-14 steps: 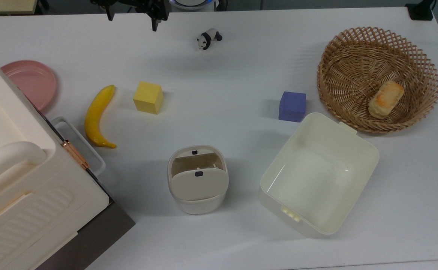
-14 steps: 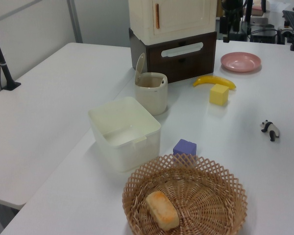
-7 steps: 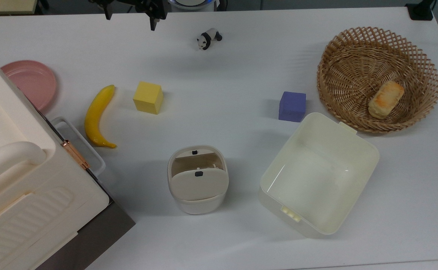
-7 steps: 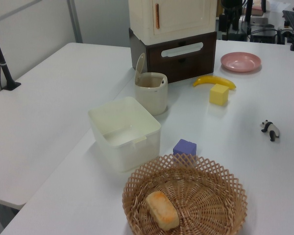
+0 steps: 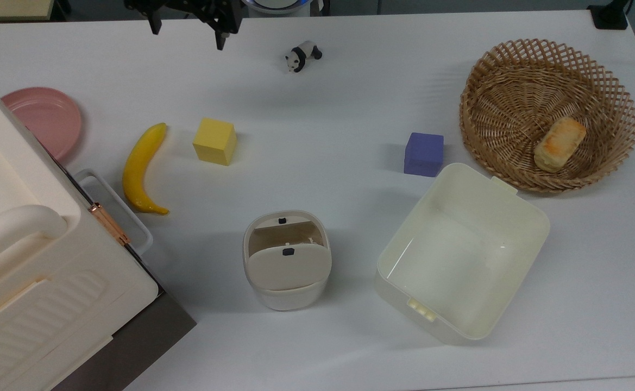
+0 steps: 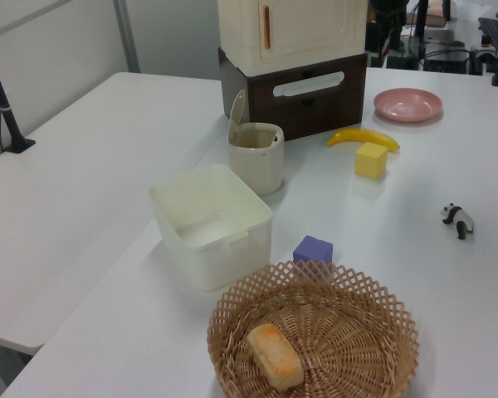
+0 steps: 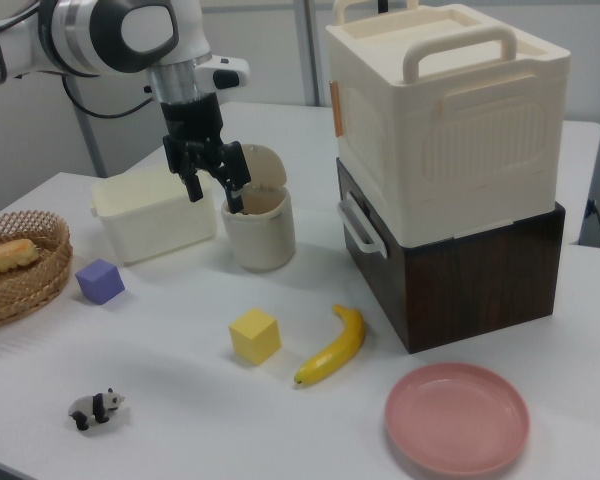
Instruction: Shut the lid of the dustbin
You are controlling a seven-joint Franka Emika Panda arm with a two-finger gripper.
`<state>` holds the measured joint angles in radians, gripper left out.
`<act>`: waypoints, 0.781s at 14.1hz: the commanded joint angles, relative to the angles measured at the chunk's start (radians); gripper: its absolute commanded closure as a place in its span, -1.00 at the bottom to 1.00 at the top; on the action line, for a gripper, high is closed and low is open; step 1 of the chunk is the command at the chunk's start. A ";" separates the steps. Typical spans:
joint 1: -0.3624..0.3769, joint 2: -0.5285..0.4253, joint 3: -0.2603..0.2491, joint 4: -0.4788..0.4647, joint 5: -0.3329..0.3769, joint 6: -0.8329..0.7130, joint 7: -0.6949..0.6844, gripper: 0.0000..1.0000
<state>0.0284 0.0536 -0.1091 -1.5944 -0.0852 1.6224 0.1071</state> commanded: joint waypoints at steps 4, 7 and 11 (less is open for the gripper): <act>0.008 0.006 0.051 0.022 0.059 0.010 0.005 -1.00; 0.008 0.002 0.077 0.021 0.085 0.001 0.017 -1.00; 0.008 0.000 0.077 0.019 0.096 0.002 0.017 -1.00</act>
<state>0.0321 0.0595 -0.0275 -1.5769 -0.0106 1.6228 0.1111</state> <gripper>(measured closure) 0.000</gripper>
